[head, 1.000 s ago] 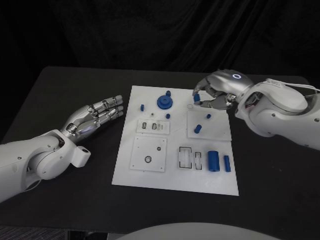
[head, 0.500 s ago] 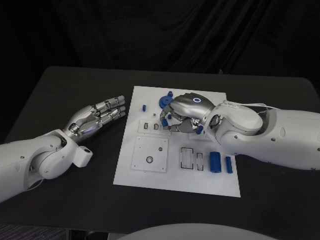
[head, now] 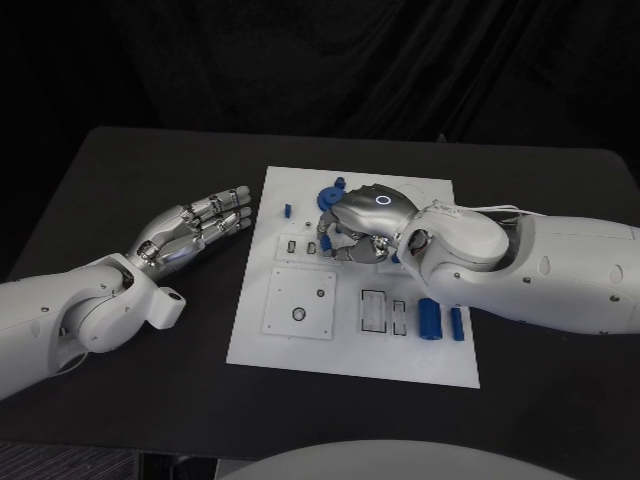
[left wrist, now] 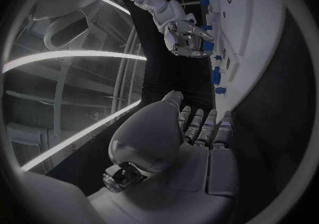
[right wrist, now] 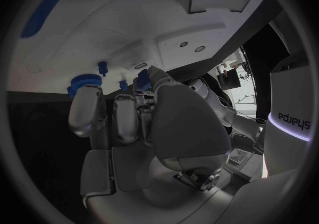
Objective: Assemble the parts on the task board
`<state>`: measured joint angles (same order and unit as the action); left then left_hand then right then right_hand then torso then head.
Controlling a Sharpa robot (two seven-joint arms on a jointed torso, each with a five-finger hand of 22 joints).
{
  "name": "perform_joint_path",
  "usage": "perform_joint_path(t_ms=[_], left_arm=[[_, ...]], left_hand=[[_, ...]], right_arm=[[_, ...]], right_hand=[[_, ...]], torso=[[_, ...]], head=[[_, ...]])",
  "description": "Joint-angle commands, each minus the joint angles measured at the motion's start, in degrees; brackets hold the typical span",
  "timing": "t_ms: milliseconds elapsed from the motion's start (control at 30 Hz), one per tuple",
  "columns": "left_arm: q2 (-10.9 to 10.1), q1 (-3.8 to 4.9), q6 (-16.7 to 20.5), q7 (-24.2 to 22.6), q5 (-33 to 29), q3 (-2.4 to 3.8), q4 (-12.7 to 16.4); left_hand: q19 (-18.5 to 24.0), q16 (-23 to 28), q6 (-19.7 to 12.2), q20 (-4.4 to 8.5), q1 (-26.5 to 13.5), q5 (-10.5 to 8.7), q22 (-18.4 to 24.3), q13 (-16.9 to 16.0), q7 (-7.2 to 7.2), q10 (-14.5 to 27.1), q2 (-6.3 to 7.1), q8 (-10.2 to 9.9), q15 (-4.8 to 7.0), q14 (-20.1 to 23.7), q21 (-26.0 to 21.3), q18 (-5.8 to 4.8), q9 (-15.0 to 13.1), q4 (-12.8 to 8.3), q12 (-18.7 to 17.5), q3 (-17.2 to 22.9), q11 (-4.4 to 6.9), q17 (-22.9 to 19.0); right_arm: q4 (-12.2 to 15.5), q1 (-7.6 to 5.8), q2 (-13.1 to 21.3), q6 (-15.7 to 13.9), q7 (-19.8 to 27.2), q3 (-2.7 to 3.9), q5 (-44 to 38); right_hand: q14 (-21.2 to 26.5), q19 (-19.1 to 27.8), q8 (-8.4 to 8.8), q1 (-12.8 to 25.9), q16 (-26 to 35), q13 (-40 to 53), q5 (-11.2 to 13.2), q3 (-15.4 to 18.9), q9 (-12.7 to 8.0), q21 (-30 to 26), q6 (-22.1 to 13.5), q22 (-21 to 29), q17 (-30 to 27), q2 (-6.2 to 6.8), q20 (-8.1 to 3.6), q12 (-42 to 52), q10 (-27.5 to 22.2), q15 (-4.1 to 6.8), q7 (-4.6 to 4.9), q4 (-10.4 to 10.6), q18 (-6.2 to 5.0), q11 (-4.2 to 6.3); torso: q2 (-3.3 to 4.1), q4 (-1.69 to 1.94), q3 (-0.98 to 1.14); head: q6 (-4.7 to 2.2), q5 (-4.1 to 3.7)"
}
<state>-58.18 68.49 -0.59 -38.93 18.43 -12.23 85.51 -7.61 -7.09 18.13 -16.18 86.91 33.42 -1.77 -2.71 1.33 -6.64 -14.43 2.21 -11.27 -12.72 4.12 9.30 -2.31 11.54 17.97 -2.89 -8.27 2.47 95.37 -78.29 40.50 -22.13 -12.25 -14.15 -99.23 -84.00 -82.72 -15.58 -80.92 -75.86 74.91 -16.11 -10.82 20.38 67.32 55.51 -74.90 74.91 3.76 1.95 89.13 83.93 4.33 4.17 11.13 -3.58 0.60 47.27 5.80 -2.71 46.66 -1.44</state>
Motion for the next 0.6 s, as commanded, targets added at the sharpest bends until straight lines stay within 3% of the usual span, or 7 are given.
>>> perform_joint_path(t_ms=[33, 600], left_arm=[[0.17, -0.08, -0.6, -10.43, -0.08, 0.04, 0.06], [0.33, -0.09, -0.93, -10.18, -0.08, 0.04, -0.27]], left_hand=[[0.08, -0.21, 0.17, -0.42, -0.18, 0.17, -0.03, -0.03, 0.14, -0.07, 0.49, 0.15, -0.36, -0.16, -0.14, -0.08, -0.01, 0.06, 0.18, 0.42, -0.38, -0.02], [0.1, -0.18, 0.13, -0.42, -0.22, 0.19, -0.03, -0.03, 0.16, -0.06, 0.48, 0.15, -0.37, -0.09, -0.15, -0.1, -0.01, 0.02, 0.19, 0.51, -0.41, -0.03]], right_arm=[[0.18, 0.22, -0.21, 0.51, -3.89, 0.02, -3.64], [-0.75, 1.25, -0.85, 2.75, -6.6, 0.03, -4.53]], right_hand=[[-3.51, 0.33, 0.06, 0.81, 0.36, 13.44, 0.5, 0.39, 4.55, -0.29, -0.3, -6.76, 6.4, 0.09, 0.18, -0.27, 4.71, -0.33, 0.18, 0.1, -1.1, -0.31], [-3.46, 0.49, 0.33, 1.4, 0.83, 13.22, 1.01, 0.66, 4.61, -1.09, -0.71, -6.49, 6.09, 0.23, 0.28, -0.42, 4.53, -0.39, 0.27, 0.15, -1.26, -0.38]], torso=[[-0.02, -0.1, 0.01], [-0.03, 0.0, 0.02]], head=[[0.13, 0.01], [0.68, 0.09]])
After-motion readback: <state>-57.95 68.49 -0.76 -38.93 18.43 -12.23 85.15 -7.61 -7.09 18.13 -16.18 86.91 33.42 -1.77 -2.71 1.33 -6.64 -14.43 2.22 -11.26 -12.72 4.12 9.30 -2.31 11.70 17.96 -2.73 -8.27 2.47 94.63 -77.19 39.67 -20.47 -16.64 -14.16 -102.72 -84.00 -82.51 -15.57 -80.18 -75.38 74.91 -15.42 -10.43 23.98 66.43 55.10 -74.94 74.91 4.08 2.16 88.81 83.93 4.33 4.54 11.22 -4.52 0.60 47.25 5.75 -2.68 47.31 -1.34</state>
